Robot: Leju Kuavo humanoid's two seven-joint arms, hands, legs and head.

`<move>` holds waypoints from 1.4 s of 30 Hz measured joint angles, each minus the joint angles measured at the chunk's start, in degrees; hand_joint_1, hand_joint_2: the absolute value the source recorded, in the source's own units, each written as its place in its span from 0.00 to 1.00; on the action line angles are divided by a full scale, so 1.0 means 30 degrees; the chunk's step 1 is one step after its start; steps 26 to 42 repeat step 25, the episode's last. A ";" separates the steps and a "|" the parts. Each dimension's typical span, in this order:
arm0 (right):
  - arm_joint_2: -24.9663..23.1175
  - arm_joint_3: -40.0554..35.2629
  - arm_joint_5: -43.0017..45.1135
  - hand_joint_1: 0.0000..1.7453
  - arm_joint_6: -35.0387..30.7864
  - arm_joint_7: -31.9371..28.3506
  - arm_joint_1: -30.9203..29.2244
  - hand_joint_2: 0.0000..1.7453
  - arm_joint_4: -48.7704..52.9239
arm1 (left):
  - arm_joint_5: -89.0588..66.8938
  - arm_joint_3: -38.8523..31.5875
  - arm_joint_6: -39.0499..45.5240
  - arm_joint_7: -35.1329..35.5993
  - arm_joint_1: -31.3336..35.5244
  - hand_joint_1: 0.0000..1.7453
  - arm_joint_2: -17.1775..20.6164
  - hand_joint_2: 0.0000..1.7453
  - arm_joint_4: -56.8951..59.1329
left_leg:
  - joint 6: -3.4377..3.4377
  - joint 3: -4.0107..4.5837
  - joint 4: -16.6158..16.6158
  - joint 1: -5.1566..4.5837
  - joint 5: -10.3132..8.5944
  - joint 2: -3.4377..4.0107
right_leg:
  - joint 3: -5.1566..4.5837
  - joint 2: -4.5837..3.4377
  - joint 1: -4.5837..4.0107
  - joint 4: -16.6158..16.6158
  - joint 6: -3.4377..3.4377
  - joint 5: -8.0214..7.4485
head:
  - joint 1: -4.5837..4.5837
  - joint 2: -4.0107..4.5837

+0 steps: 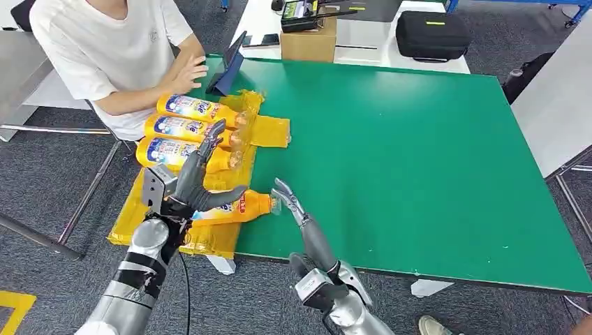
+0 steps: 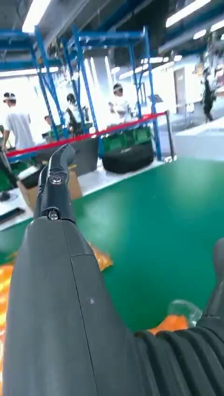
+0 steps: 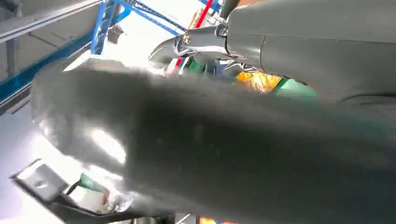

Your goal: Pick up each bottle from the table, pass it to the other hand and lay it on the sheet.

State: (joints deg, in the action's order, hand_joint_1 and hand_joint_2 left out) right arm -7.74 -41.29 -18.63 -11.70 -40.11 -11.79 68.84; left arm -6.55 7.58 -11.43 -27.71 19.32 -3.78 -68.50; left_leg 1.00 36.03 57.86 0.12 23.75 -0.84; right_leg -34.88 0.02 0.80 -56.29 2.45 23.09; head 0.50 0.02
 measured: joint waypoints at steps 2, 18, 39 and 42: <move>0.0015 -0.0015 0.0487 0.00 -0.2012 0.0000 0.0243 0.00 0.0632 | 0.1454 -0.0370 0.0319 -0.0022 -0.0192 0.00 -0.0340 1.00 -0.0458 | 0.0000 0.0001 0.0000 0.0000 -0.0001 -0.0002 | 0.0002 0.0000 0.0000 -0.0001 0.0000 0.0000 | 0.0001 -0.0007; 0.0481 0.1456 0.2070 0.00 -0.8727 -0.0015 0.4996 1.00 0.5931 | 0.5271 -0.1756 0.6259 -0.1632 -0.7395 0.00 -0.2769 1.00 -0.9157 | -0.0015 0.0008 -0.0001 -0.0002 0.0118 -0.0003 | -0.0011 -0.0018 0.0004 0.0013 0.0020 0.0094 | 0.0000 -0.0007; 0.0736 0.2039 0.1380 0.00 -0.8951 -0.0015 0.5726 1.00 0.6515 | 0.5351 -0.1705 0.6020 -0.1748 -0.8529 0.00 -0.3205 1.00 -1.0252 | -0.0012 -0.0009 -0.0001 0.0000 0.0112 0.0001 | 0.0002 -0.0020 0.0000 0.0013 0.0018 0.0087 | 0.0001 0.0000; 0.0736 0.2039 0.1380 0.00 -0.8951 -0.0015 0.5726 1.00 0.6515 | 0.5351 -0.1705 0.6020 -0.1748 -0.8529 0.00 -0.3205 1.00 -1.0252 | -0.0012 -0.0009 -0.0001 0.0000 0.0112 0.0001 | 0.0002 -0.0020 0.0000 0.0013 0.0018 0.0087 | 0.0001 0.0000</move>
